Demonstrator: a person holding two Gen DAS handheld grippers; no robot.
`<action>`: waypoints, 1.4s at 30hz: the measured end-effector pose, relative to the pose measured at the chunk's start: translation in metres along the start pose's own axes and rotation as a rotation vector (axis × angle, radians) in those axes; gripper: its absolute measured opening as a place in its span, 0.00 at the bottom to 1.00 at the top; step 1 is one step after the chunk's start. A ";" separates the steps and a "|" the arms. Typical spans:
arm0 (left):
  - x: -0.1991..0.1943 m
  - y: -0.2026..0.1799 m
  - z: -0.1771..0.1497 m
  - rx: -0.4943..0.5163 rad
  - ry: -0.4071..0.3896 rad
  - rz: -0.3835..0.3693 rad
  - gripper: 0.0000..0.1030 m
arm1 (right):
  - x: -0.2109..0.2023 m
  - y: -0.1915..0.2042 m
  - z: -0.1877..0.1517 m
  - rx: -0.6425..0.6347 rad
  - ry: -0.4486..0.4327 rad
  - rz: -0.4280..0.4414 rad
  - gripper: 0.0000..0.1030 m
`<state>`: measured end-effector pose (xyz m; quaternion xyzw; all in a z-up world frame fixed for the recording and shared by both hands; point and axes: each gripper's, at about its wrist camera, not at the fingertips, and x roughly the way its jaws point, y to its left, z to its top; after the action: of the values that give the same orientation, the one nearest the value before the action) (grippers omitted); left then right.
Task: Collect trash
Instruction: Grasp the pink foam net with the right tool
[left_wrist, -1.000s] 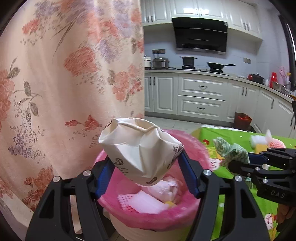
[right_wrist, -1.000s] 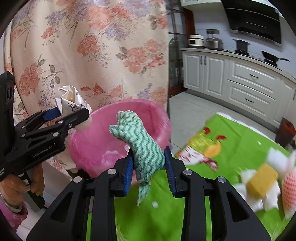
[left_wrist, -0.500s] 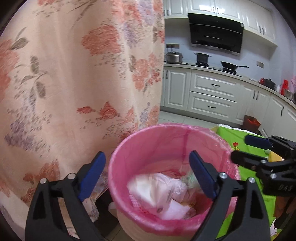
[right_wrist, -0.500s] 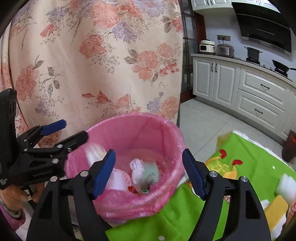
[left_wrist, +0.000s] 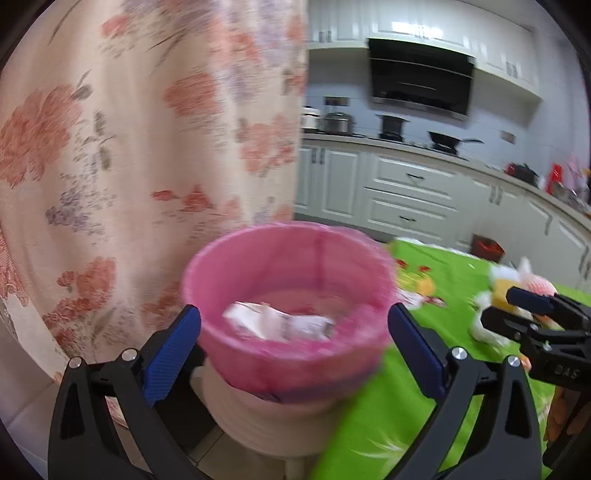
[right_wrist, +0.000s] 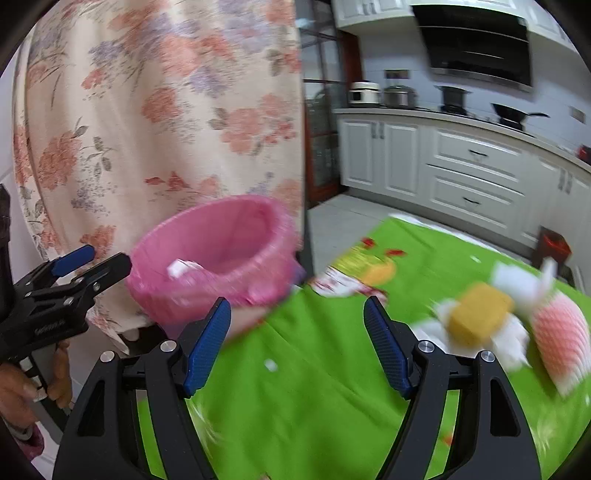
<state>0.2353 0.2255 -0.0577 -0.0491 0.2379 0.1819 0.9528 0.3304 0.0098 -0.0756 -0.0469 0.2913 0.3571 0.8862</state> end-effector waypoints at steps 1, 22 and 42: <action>-0.002 -0.008 -0.003 0.013 0.003 -0.007 0.95 | -0.009 -0.008 -0.008 0.021 -0.001 -0.019 0.69; 0.005 -0.189 -0.052 0.209 0.109 -0.197 0.95 | -0.105 -0.133 -0.097 0.238 0.004 -0.319 0.69; 0.047 -0.234 -0.060 0.231 0.176 -0.207 0.95 | -0.081 -0.220 -0.075 0.264 0.065 -0.427 0.80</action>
<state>0.3338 0.0126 -0.1311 0.0207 0.3334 0.0494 0.9412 0.3927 -0.2241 -0.1201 -0.0027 0.3472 0.1190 0.9302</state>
